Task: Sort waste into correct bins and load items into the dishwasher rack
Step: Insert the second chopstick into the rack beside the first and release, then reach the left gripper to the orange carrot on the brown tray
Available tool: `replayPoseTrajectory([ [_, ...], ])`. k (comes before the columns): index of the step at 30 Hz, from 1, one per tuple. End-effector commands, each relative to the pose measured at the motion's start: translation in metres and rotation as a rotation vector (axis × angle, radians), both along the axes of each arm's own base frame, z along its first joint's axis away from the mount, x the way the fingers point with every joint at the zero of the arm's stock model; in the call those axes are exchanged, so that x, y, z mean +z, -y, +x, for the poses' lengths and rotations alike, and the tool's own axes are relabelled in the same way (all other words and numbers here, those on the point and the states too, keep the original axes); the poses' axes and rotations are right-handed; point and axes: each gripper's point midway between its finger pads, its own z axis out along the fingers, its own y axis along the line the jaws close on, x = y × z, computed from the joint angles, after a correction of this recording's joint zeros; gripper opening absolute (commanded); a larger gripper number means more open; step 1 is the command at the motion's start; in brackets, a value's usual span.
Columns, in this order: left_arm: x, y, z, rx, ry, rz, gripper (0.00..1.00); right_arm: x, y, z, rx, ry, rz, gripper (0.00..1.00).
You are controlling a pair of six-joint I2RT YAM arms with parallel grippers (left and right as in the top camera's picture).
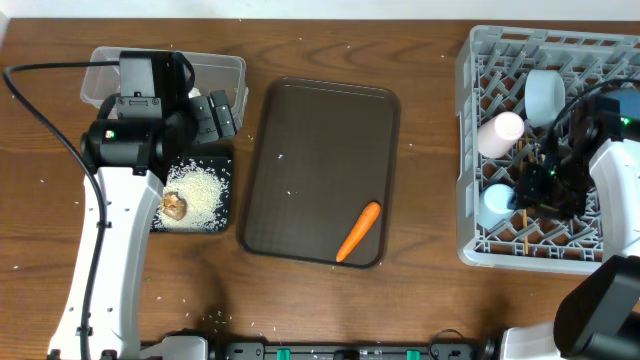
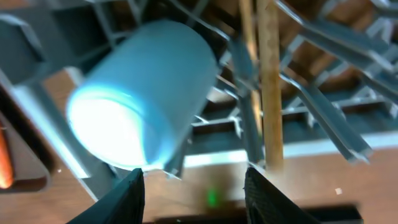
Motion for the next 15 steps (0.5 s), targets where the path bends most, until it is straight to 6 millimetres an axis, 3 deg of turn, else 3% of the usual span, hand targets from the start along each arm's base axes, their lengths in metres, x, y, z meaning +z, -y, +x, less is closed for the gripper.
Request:
replayPoseTrajectory([
  [1,-0.001,-0.001,0.001,0.014,-0.005,-0.008,0.98,0.005,0.017,-0.007,-0.081,-0.021,-0.106,0.46],
  [9,-0.001,-0.001,0.001,0.015,-0.005,-0.007,0.98,0.016,0.019,0.003,-0.105,0.014,-0.113,0.46],
  [15,0.001,0.01,0.002,-0.026,0.001,-0.059,0.98,0.038,-0.019,0.037,0.053,0.167,0.038,0.43],
])
